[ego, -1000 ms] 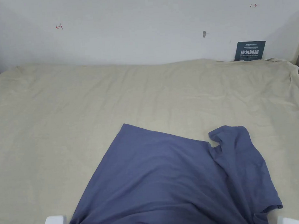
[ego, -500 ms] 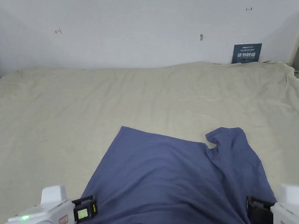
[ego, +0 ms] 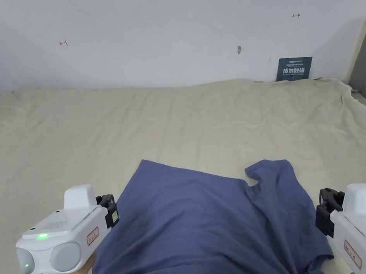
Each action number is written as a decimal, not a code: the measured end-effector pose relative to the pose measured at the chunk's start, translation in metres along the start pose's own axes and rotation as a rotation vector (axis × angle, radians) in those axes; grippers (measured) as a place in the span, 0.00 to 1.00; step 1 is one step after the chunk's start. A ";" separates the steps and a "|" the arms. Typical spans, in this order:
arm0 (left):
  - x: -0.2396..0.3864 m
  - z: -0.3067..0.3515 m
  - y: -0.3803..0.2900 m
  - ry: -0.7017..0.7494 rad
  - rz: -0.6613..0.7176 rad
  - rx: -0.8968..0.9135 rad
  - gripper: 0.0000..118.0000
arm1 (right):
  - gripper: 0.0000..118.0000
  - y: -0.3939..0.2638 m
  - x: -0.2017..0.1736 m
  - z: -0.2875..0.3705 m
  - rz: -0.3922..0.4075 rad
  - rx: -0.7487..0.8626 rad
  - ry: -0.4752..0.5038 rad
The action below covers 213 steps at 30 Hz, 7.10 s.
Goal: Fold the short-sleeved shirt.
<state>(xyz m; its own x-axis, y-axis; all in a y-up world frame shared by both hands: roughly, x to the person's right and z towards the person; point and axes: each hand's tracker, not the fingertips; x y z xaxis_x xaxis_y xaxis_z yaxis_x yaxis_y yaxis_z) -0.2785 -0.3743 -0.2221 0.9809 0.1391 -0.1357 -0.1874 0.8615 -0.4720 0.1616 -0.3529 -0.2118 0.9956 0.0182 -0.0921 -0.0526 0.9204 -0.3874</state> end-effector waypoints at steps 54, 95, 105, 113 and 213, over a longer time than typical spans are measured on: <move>0.021 -0.303 0.093 -0.124 -0.187 -0.366 0.00 | 0.51 -0.026 0.066 -0.247 -0.110 -0.439 -0.062; -0.046 -0.092 0.201 -0.040 0.016 -0.046 0.00 | 0.01 0.167 0.083 -0.121 -0.129 0.001 0.144; -0.027 -0.057 0.319 0.052 -0.092 0.151 0.00 | 0.01 0.278 0.054 -0.131 -0.067 0.219 0.138; -0.011 -0.050 0.408 0.077 -0.125 0.275 0.00 | 0.01 0.370 0.054 -0.139 -0.051 0.345 0.120; -0.051 0.018 -0.078 0.159 -0.057 -0.081 0.93 | 0.83 -0.081 0.012 0.027 -0.075 -0.177 0.016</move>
<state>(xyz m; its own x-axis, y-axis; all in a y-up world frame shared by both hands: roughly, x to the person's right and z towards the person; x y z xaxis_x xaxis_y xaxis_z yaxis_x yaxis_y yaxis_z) -0.3131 -0.4401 -0.1626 0.9707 0.0068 -0.2400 -0.1420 0.8224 -0.5509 0.1799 -0.4173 -0.1570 0.9960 -0.0554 -0.0705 0.0077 0.8360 -0.5487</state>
